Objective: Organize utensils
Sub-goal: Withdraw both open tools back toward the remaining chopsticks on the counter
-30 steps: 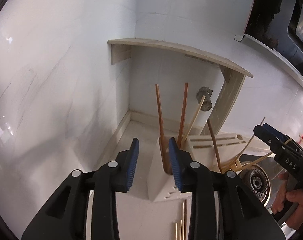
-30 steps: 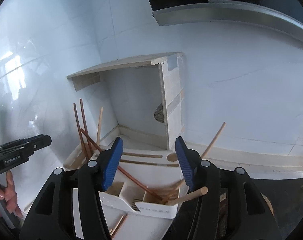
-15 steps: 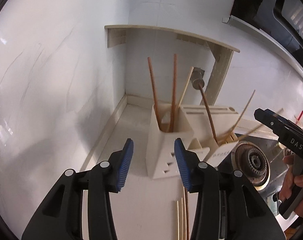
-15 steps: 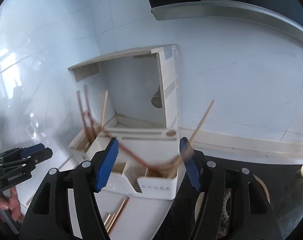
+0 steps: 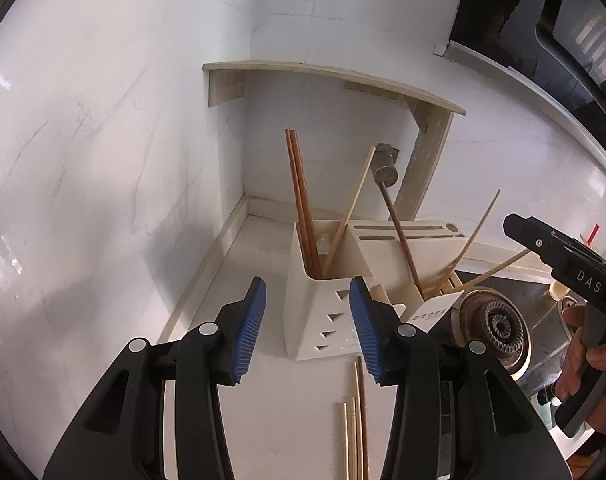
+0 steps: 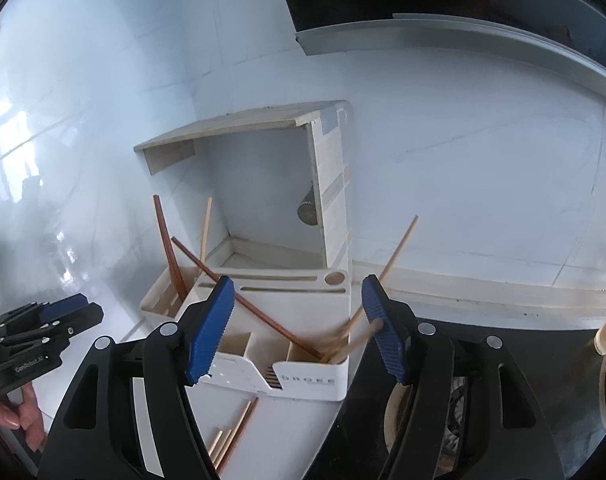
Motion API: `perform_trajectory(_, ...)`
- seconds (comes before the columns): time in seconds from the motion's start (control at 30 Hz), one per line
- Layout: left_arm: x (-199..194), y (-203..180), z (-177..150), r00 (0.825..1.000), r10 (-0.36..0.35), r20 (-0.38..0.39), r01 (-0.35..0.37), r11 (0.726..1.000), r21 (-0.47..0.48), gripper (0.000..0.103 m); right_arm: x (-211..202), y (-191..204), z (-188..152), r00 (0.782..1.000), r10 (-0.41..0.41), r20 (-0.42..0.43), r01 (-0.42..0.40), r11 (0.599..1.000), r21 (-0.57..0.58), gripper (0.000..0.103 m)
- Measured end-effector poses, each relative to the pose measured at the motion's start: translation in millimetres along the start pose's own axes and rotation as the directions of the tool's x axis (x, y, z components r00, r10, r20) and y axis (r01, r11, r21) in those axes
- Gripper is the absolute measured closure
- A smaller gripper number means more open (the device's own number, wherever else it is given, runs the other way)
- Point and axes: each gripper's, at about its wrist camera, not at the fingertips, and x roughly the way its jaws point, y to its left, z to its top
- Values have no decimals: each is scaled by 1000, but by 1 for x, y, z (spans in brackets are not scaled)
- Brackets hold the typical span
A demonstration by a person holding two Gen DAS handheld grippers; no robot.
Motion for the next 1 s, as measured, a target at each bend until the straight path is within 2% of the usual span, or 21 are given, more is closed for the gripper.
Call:
perform_trajectory(0.53,13,-6,-39,992,-41,-120,45,998,35,54,-15,6,-33,995,-9,-104,11,1000,14,35)
perform_trajectory(0.73,22,-1,-51,977,-80,-200,74,997,-35,54,-7,13,-46,988,-6,-152,7,1000,5,35)
perform_trajectory(1.0,23,-11,-68,967,-78,-241,86,996,21,54,9,22,-63,971,13,-238,-13,1000,1,35)
